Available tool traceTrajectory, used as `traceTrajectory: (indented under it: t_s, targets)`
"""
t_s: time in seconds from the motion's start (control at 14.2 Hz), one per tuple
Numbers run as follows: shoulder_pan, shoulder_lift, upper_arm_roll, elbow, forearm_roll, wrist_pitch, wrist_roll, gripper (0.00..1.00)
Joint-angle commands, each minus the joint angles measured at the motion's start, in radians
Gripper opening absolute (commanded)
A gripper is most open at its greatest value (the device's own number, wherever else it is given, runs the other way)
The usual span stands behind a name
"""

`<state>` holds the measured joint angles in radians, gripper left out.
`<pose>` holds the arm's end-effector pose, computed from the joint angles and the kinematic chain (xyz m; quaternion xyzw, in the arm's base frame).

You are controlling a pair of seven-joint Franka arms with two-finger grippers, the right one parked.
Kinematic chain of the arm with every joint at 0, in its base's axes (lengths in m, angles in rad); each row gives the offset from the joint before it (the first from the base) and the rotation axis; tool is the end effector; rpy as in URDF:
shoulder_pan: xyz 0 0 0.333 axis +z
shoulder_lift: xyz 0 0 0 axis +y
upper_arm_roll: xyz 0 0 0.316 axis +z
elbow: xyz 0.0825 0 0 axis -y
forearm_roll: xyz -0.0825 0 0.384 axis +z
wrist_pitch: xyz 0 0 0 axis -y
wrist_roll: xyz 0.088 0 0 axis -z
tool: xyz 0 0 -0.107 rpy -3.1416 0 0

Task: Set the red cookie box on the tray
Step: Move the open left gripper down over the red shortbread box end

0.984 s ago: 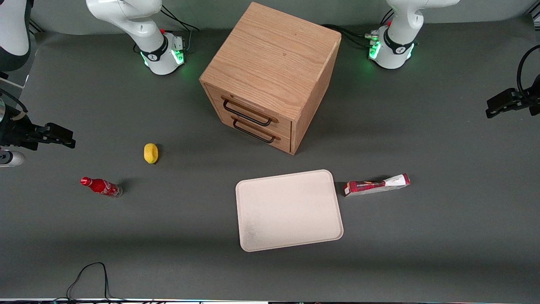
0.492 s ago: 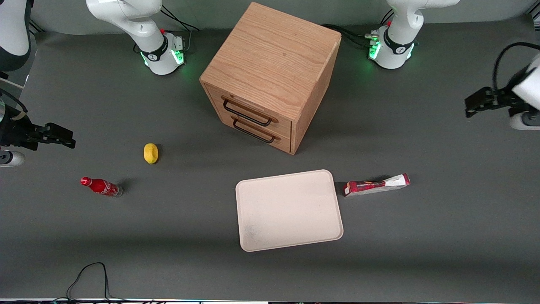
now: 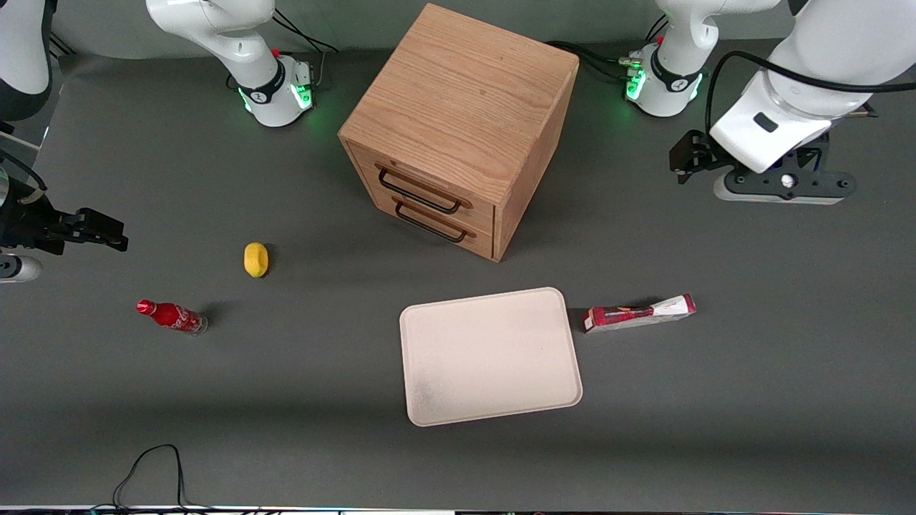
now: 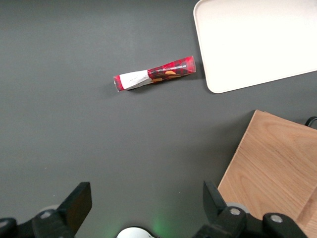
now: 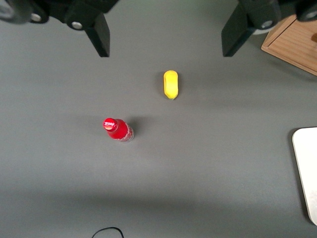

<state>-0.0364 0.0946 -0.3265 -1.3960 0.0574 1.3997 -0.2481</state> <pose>0.5338 -0.1845 0.6409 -0.9975 0.0536 0.0370 0.0256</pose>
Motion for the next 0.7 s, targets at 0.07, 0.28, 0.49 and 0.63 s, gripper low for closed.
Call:
traceTrajectory:
  t_s: [0.07, 0.28, 0.49, 0.63]
  targets:
    - [-0.003, 0.046, -0.031, 0.058, 0.018, -0.036, 0.322, 0.99]
    - [0.032, 0.111, 0.013, 0.058, 0.010, 0.005, 0.799, 0.99]
    - [0.047, 0.180, 0.023, 0.048, 0.004, 0.076, 0.914, 1.00]
    - [0.049, 0.249, 0.024, 0.046, 0.007, 0.129, 1.071, 0.99]
